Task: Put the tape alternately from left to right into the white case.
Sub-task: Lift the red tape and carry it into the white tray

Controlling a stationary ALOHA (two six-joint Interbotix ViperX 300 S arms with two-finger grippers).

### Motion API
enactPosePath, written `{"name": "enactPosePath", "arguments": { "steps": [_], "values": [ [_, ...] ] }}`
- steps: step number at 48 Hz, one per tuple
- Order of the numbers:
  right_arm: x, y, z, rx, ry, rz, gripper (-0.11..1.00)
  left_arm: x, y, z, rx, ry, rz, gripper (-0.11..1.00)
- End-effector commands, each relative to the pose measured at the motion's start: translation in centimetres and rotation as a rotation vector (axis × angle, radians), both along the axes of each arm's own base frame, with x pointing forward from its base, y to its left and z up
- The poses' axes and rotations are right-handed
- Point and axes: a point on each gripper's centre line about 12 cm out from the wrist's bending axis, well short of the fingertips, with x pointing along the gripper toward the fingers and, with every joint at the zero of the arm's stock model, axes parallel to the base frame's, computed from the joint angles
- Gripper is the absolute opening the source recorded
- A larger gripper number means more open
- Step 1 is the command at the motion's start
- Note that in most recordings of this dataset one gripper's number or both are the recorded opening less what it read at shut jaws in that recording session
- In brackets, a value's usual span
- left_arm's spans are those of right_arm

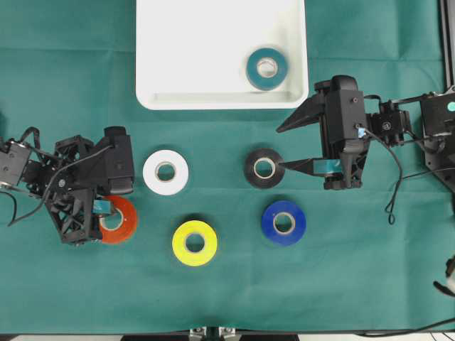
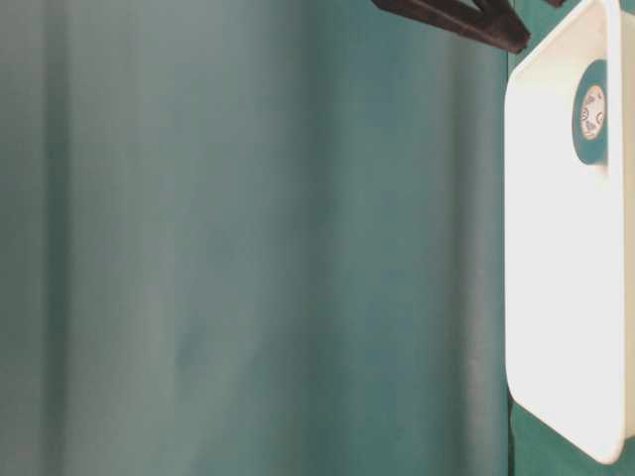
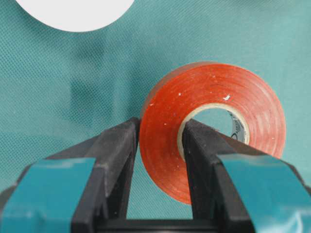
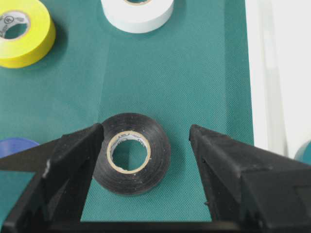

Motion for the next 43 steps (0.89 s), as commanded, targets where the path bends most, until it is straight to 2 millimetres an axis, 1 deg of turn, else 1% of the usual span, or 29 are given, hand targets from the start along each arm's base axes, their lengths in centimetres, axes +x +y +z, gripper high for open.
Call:
{"name": "enactPosePath", "arguments": {
  "steps": [1, 10, 17, 35, 42, 43],
  "values": [
    [0.4, 0.1, 0.7, 0.004, -0.027, 0.001, 0.79, 0.6, -0.3, 1.5, -0.015, -0.052, -0.009, -0.03],
    [0.4, 0.1, 0.8, 0.003, -0.029, 0.002, 0.79, 1.3, 0.5, 2.0, -0.012, -0.069, 0.014, -0.03],
    [0.4, 0.1, 0.8, 0.003, -0.029, 0.002, 0.79, 1.9, 2.0, 2.5, -0.004, -0.086, 0.046, -0.03],
    [0.4, 0.1, 0.8, 0.004, -0.029, 0.003, 0.79, 2.6, 7.3, 4.7, 0.110, -0.179, 0.024, -0.03],
    [0.4, 0.1, 0.8, 0.004, -0.030, 0.003, 0.79, 2.8, 9.9, 5.1, 0.154, -0.196, 0.050, -0.03],
    [0.4, 0.1, 0.8, 0.004, -0.030, 0.001, 0.79, 2.9, 10.5, 5.2, 0.161, -0.199, 0.061, -0.03]
  ]
}}
